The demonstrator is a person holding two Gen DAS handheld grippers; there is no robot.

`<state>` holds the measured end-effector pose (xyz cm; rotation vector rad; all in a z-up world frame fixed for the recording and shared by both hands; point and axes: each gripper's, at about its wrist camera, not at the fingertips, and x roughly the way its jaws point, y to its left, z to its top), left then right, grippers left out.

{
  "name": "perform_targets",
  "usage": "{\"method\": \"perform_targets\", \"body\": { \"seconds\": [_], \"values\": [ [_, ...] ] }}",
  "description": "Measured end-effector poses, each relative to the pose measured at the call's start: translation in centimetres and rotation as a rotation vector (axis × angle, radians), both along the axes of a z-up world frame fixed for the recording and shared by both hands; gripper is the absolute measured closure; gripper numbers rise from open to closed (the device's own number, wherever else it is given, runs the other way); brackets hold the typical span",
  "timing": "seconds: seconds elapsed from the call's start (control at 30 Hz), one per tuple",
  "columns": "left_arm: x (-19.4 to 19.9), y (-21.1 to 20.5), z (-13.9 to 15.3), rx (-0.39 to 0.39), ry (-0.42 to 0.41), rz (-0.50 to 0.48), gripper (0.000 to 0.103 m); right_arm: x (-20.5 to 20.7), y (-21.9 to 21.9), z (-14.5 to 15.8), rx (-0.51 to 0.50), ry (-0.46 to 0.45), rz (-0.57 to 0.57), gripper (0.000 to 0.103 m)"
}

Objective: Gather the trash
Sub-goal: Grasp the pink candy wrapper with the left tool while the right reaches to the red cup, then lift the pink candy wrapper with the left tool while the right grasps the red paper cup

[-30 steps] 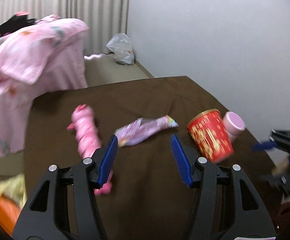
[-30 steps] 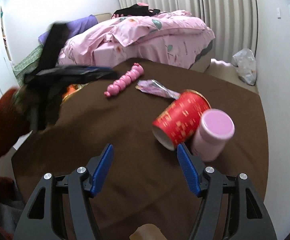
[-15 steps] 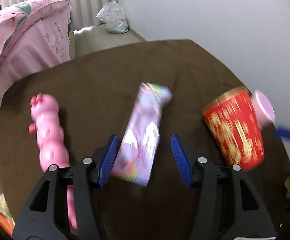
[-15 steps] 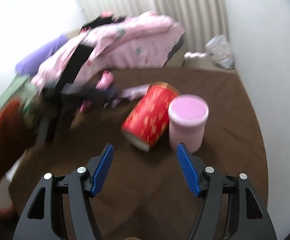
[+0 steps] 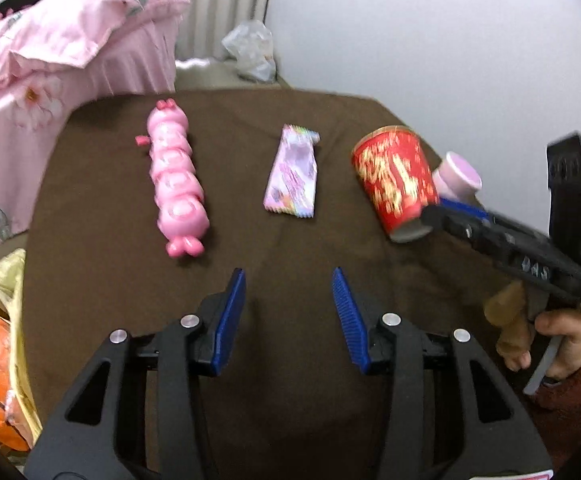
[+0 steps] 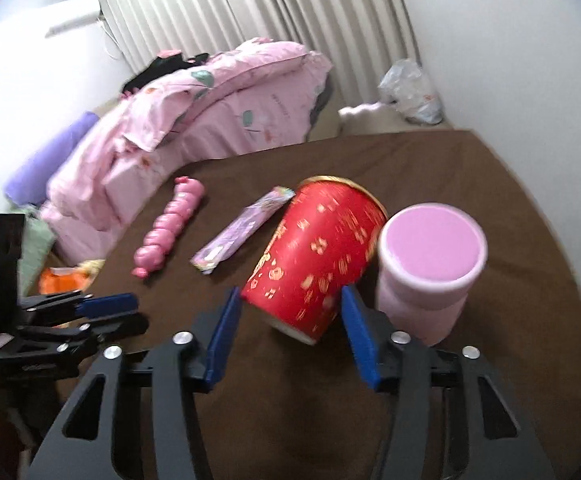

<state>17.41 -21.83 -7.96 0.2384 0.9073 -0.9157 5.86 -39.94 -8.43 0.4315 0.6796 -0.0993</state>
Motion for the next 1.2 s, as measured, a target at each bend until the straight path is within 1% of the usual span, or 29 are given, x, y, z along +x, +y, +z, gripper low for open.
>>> {"method": "perform_targets", "body": {
  "seconds": [0.03,0.07,0.1,0.13,0.2,0.27,0.33,0.4,0.43,0.47,0.5,0.53,0.57,0.6,0.63,0.67,0.77,0.87,0.9,0.97,1.03,1.1,1.2],
  "values": [
    [0.2,0.1,0.4,-0.024,-0.002,0.004,0.057,-0.3,0.1,0.1,-0.011,0.005,0.022,0.062],
    [0.3,0.1,0.7,-0.044,-0.002,0.006,0.053,-0.7,0.0,0.2,-0.004,0.006,0.038,0.064],
    [0.7,-0.5,0.9,-0.060,-0.008,0.011,0.052,-1.3,-0.1,0.2,0.007,0.009,0.051,0.075],
    [1.3,-1.4,1.1,-0.067,-0.020,0.013,0.052,-1.7,-0.2,0.0,0.020,0.024,0.066,0.093],
    [2.5,-4.1,1.1,-0.059,-0.038,0.013,0.051,-2.8,-0.7,-0.4,0.058,0.063,0.093,0.093],
    [3.6,-6.9,0.5,-0.009,-0.061,0.021,0.051,-3.8,-0.9,-0.7,0.067,0.087,0.107,0.093],
    [4.4,-9.0,-0.3,0.049,-0.082,0.031,0.051,-4.9,-0.8,-0.7,0.041,0.095,0.109,0.093],
    [5.0,-10.6,-1.2,0.109,-0.086,0.046,0.051,-5.6,-0.6,-0.6,-0.004,0.089,0.095,0.093],
    [5.3,-11.1,-1.7,0.129,-0.069,0.047,0.051,-5.7,-0.6,-0.5,-0.013,0.085,0.088,0.093],
    [5.4,-11.2,-2.0,0.143,-0.052,0.052,0.059,-5.9,-0.7,-0.3,-0.018,0.071,0.072,0.092],
    [5.2,-11.0,-1.9,0.147,-0.064,0.075,0.072,-5.8,-0.8,-0.2,-0.018,0.061,0.064,0.092],
    [5.2,-10.7,-2.1,0.148,-0.053,0.078,0.077,-5.8,-0.9,-0.1,-0.020,0.051,0.058,0.083],
    [4.9,-10.2,-1.9,0.138,-0.033,0.076,0.079,-5.6,-0.7,0.4,-0.027,0.021,0.060,0.074],
    [4.3,-9.2,-1.9,0.125,-0.010,0.072,0.081,-5.5,-0.7,0.6,-0.030,-0.005,0.060,0.054],
    [3.9,-8.3,-1.8,0.121,0.002,0.071,0.081,-5.5,-0.7,0.9,-0.035,-0.036,0.059,0.047],
    [3.5,-7.6,-2.0,0.121,0.009,0.071,0.082,-5.3,-0.6,1.3,-0.048,-0.060,0.054,0.047],
    [1.0,-4.5,-1.8,0.131,0.014,0.079,0.082,-3.6,-0.2,2.7,-0.090,-0.089,0.061,0.047],
    [-1.2,-0.8,-1.4,0.137,0.039,0.110,0.082,-0.7,-0.6,5.1,-0.178,-0.097,0.130,0.047],
    [-1.7,0.7,-1.2,0.131,0.055,0.133,0.082,0.8,-1.2,5.8,-0.198,-0.068,0.165,0.047],
    [-2.7,3.5,-1.2,0.118,0.081,0.192,0.082,3.2,-2.8,6.4,-0.178,-0.010,0.222,0.047],
    [-3.7,5.3,-1.1,0.120,0.064,0.231,0.082,6.0,-4.3,6.2,-0.154,0.095,0.257,0.047],
    [-4.6,7.1,-1.1,0.125,0.039,0.265,0.082,7.4,-4.6,5.9,-0.139,0.152,0.286,0.047],
    [-5.2,10.0,-1.0,0.088,0.062,0.320,0.080,8.3,-3.5,5.1,-0.126,0.193,0.346,0.047]
  ]
}}
